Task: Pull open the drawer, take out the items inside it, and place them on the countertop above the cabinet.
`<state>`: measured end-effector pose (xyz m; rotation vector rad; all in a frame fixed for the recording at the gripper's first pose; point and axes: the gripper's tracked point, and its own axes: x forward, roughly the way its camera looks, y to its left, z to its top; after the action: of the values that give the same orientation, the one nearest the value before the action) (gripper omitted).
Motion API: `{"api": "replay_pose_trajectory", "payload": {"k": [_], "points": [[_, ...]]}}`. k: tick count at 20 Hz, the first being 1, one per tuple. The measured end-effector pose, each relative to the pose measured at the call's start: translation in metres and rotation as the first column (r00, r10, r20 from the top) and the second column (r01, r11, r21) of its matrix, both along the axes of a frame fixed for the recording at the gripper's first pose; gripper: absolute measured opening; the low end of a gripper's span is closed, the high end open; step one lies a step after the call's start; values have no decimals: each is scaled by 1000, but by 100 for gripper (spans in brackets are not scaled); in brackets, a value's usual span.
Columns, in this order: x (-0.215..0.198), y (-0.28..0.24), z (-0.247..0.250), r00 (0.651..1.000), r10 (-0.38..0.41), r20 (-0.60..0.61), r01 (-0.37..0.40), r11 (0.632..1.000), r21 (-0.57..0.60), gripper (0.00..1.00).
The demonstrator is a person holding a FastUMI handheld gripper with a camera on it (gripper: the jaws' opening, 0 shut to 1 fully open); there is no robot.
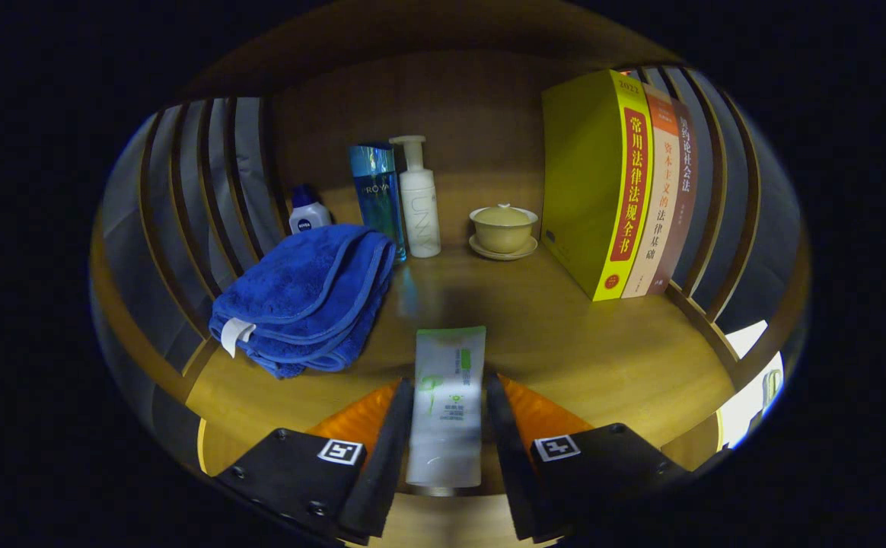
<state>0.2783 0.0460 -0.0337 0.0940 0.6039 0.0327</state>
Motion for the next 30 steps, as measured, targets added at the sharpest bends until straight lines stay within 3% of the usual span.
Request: {"api": "replay_pose_trajectory", "payload": {"k": [3, 10, 17, 30], "points": [[-1, 0, 2, 1000, 0, 11, 0, 1000, 13, 70], [-13, 5, 21, 997, 22, 69, -22, 1000, 4, 97], [-58, 11, 59, 982, 52, 180, -52, 999, -4, 97], [-192, 17, 77, 949, 49, 312, -73, 995, 65, 97]]}}
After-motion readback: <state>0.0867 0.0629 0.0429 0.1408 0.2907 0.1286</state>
